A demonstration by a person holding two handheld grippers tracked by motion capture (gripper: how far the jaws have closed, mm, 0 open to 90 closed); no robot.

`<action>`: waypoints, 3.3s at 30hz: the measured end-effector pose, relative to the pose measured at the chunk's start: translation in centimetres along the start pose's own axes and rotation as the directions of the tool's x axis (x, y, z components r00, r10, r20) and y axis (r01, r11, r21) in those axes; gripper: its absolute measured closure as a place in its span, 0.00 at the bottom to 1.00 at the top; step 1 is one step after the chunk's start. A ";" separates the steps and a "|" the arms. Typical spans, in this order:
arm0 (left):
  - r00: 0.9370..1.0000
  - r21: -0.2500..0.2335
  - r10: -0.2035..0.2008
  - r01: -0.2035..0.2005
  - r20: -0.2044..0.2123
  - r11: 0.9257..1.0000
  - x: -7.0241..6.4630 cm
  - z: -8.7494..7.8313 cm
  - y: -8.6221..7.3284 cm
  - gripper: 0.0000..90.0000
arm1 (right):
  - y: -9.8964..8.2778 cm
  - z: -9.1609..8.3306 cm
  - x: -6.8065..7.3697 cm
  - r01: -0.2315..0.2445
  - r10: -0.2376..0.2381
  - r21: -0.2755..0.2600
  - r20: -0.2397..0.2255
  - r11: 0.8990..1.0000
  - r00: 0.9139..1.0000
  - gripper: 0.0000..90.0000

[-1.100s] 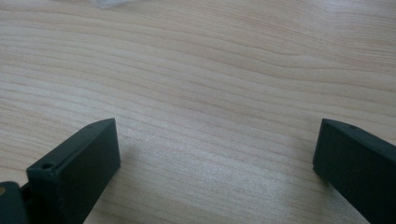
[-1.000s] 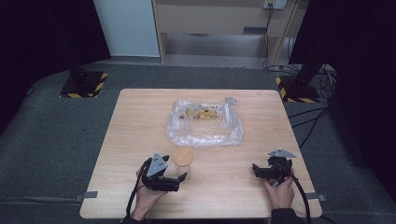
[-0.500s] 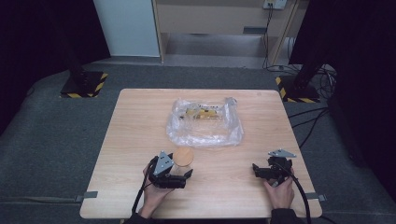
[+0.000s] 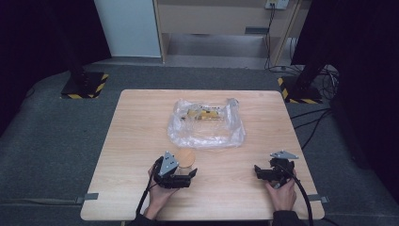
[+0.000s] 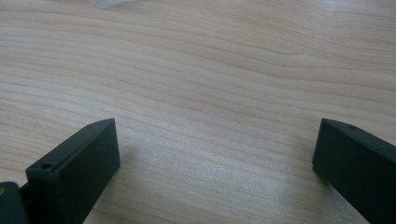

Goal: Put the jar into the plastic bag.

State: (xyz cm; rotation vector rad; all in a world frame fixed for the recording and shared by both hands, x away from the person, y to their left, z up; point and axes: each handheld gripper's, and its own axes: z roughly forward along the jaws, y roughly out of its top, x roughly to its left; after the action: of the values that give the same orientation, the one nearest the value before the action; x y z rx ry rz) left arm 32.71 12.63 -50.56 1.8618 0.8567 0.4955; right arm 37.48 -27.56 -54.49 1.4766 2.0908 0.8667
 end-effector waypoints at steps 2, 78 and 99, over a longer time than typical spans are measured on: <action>1.000 -0.001 0.001 -0.001 -0.007 1.000 0.0 0.1 0.0 0.18 | 0.0 0.0 0.0 0.000 0.000 0.000 0.000 1.000 1.000 0.01; 0.997 -0.100 -0.031 0.024 -0.071 0.995 -0.4 -3.2 3.4 0.28 | 0.0 0.0 0.0 0.001 -0.001 0.000 -0.001 1.000 1.000 0.01; 0.995 -0.114 -0.043 0.033 -0.090 0.993 0.3 -1.8 5.5 0.28 | 0.0 0.0 0.0 0.000 0.000 0.000 -0.001 1.000 1.000 0.01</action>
State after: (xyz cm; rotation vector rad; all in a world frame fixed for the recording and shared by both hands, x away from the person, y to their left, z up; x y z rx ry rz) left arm 33.63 12.52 -44.88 1.7282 0.9057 0.5980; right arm 37.49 -27.57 -54.49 1.4759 2.0919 0.8677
